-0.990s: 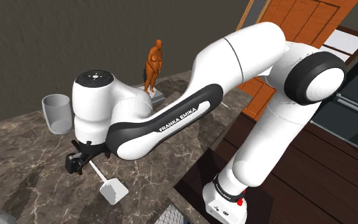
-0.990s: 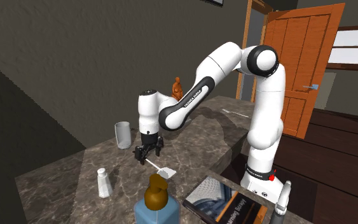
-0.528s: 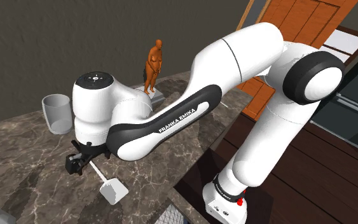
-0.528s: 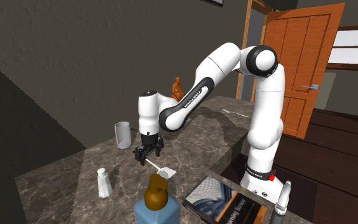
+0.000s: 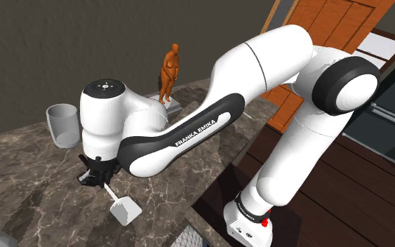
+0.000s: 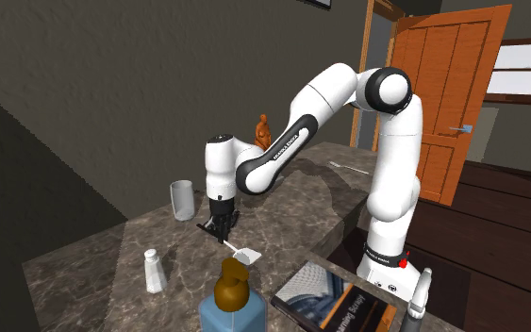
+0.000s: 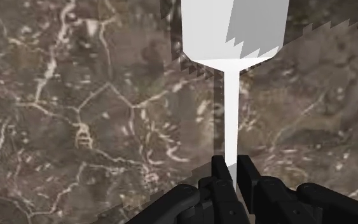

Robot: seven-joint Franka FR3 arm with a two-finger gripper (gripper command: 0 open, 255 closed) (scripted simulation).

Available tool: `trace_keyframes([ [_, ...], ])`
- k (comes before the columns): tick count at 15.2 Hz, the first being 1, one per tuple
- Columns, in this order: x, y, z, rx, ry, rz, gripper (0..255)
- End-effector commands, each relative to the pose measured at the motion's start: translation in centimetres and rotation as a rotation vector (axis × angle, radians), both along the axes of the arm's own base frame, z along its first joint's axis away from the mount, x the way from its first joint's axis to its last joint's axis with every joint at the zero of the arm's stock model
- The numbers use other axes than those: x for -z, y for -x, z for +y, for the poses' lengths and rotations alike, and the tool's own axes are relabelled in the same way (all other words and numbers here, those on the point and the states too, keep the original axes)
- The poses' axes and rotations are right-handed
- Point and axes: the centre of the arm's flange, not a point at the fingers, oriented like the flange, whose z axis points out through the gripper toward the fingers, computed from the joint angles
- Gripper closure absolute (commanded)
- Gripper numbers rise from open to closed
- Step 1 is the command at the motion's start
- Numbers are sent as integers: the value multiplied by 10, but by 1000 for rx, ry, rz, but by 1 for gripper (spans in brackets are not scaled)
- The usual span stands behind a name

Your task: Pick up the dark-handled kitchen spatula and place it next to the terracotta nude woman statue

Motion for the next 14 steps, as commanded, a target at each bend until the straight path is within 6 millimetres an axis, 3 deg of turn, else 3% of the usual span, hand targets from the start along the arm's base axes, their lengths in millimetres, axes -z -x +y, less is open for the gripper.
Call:
trace_keyframes([
  [1, 0, 0, 0, 0, 0, 0, 255],
  [3, 0, 0, 0, 0, 0, 0, 255],
  [14, -58, 0, 0, 0, 0, 0, 255],
])
